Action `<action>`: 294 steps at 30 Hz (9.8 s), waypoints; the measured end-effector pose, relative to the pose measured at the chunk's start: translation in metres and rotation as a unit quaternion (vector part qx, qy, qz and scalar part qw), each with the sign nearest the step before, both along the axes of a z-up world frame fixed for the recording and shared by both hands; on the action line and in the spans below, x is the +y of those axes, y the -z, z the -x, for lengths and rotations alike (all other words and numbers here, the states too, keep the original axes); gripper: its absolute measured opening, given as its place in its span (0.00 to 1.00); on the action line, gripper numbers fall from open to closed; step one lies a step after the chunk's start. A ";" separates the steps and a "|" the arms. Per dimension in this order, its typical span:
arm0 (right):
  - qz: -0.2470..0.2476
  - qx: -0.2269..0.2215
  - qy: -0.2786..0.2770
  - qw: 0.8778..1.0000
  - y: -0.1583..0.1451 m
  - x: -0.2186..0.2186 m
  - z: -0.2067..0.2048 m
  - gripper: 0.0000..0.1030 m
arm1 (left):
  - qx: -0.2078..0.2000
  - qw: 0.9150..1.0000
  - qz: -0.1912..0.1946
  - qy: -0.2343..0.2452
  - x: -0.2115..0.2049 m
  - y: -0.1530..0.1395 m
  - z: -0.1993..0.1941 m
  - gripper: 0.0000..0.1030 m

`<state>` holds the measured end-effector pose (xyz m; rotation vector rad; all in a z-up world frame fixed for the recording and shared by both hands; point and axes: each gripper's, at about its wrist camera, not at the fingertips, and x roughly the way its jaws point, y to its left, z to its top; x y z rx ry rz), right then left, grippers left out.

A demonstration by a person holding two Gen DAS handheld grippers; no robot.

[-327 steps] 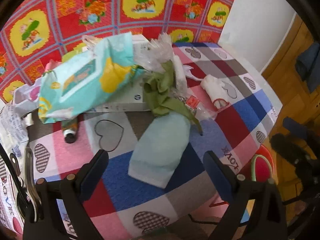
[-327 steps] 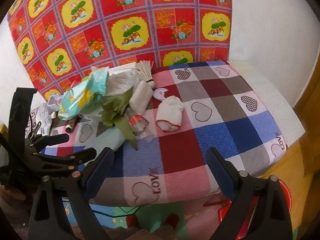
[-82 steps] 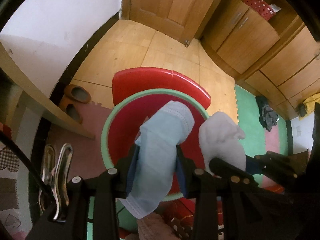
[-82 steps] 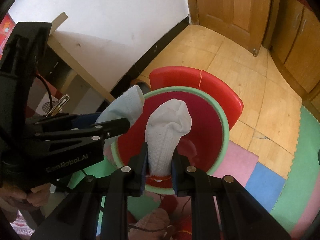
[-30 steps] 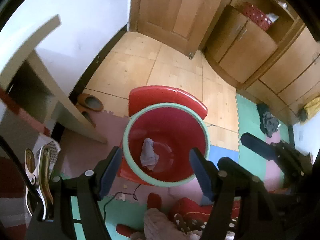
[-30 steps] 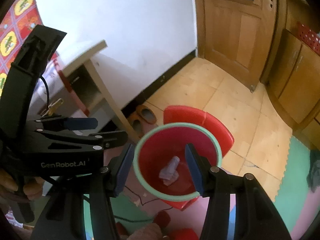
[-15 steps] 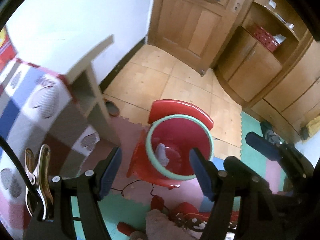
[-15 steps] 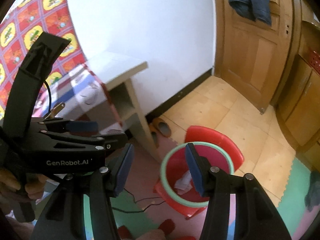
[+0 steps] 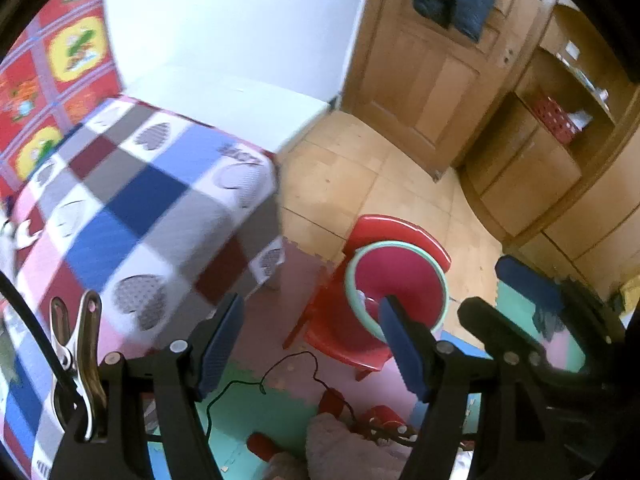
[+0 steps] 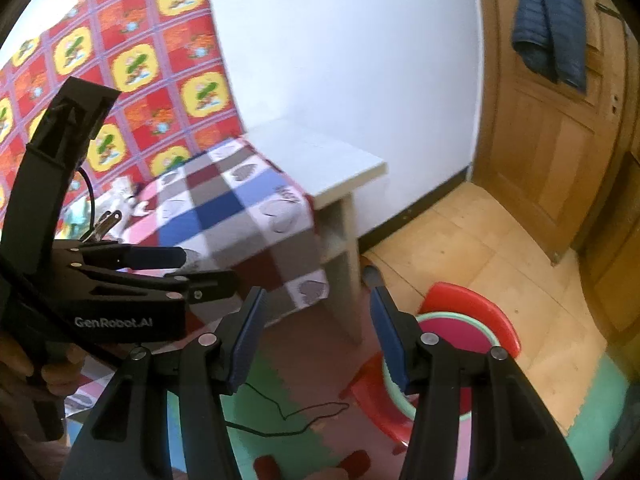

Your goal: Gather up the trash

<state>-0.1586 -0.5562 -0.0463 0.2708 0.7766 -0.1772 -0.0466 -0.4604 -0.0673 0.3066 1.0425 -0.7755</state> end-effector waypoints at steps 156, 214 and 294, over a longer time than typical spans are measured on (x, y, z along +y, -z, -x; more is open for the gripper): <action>-0.076 0.077 -0.553 0.826 -0.007 0.561 -0.196 0.09 | -0.009 0.851 0.099 -0.515 0.630 -0.028 -0.030 0.16; -0.109 0.007 -0.223 0.969 -0.036 0.284 -0.156 0.09 | -0.031 0.976 0.071 -0.204 0.347 -0.066 -0.079 0.16; -0.117 0.035 0.199 0.972 0.052 -0.058 0.062 0.09 | 0.033 0.975 0.035 0.219 -0.054 0.019 0.060 0.16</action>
